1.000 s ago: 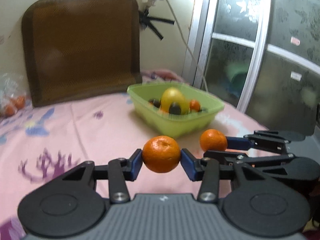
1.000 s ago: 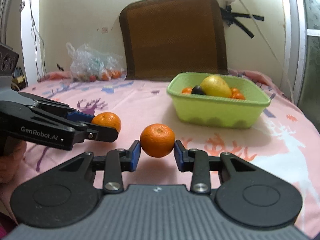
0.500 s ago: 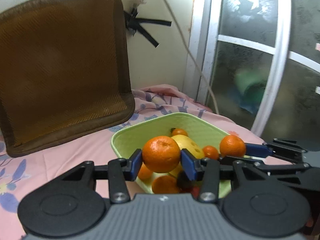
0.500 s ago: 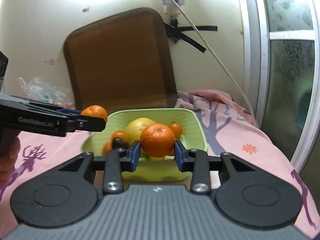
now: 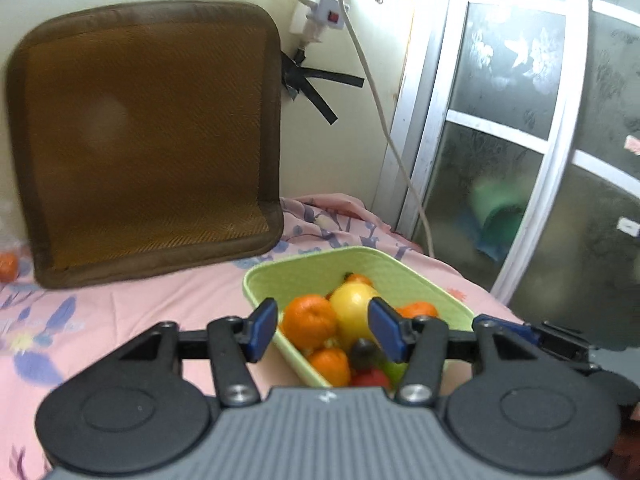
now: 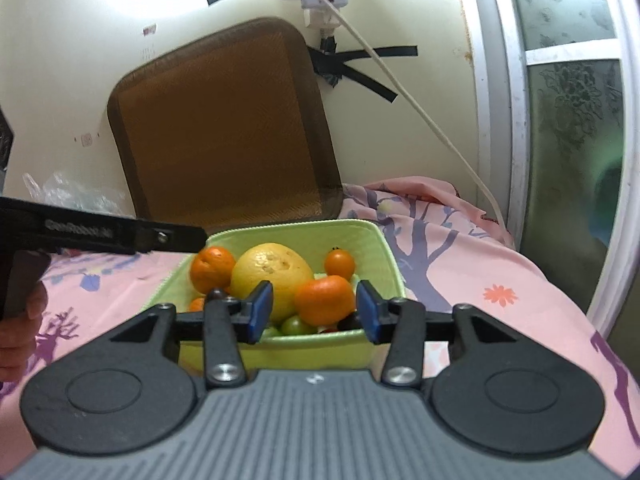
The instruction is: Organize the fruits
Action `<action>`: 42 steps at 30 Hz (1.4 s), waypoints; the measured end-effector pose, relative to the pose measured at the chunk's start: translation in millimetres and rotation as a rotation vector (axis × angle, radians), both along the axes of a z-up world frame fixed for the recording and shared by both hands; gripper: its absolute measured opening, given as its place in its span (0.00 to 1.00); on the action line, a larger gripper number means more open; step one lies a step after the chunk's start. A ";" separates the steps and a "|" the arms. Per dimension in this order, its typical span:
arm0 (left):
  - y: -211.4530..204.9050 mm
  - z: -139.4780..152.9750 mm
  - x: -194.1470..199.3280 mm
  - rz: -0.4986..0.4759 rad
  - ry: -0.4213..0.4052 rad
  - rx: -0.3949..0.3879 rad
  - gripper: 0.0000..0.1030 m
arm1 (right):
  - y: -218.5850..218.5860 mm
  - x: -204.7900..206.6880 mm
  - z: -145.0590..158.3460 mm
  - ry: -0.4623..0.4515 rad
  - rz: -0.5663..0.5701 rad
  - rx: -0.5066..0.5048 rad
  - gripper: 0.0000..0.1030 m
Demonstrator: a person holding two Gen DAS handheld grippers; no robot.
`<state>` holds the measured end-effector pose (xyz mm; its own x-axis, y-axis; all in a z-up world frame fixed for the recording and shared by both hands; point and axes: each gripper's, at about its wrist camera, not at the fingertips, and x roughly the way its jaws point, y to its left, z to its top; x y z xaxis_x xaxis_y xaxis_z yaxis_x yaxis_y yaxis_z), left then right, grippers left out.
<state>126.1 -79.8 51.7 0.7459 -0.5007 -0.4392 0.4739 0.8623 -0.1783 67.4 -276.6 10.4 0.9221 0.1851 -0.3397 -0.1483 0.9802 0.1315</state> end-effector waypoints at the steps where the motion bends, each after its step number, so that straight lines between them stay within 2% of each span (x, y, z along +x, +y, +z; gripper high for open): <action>1: 2.7 -0.6 -8.3 0.008 0.002 -0.001 0.54 | 0.7 -8.0 -0.7 -0.007 -0.008 0.016 0.47; 7: 14.6 -14.1 -65.2 0.084 0.022 0.050 0.61 | 11.3 -46.8 -7.9 0.020 -0.040 0.093 0.49; 9: 16.0 -19.3 -81.1 0.112 0.022 0.079 0.69 | 16.5 -57.6 -11.9 0.047 -0.024 0.124 0.49; 10: 17.2 -20.9 -87.9 0.122 0.020 0.087 0.79 | 19.3 -63.5 -14.3 0.061 -0.022 0.136 0.50; 11: 19.4 -22.0 -94.9 0.128 0.015 0.089 0.83 | 21.3 -67.4 -15.9 0.073 -0.024 0.148 0.52; 13: 23.6 -23.0 -110.2 0.138 -0.008 0.088 0.86 | 23.8 -73.7 -19.3 0.107 -0.028 0.187 0.53; 17: 31.7 -23.1 -131.8 0.164 -0.029 0.081 1.00 | 31.2 -82.9 -26.1 0.176 -0.020 0.255 0.55; 23: 43.2 -17.0 -148.4 0.183 -0.048 0.058 1.00 | 46.1 -97.3 -23.1 0.201 0.001 0.260 0.56; 28: 53.4 -16.4 -154.8 0.206 -0.023 0.028 1.00 | 54.4 -105.1 -17.2 0.198 0.016 0.251 0.59; 36: 57.0 -20.4 -158.4 0.251 0.021 0.040 1.00 | 59.3 -108.9 -16.5 0.214 0.024 0.263 0.59; 42: 50.3 -15.6 -161.5 0.265 0.004 0.063 1.00 | 57.0 -109.6 -17.6 0.224 0.019 0.274 0.59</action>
<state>-35.4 -29.5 36.1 0.8455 -0.2602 -0.4662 0.2301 0.9656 -0.1216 -42.2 -219.6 -7.2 0.8260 0.3137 -0.4683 -0.1038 0.9013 0.4206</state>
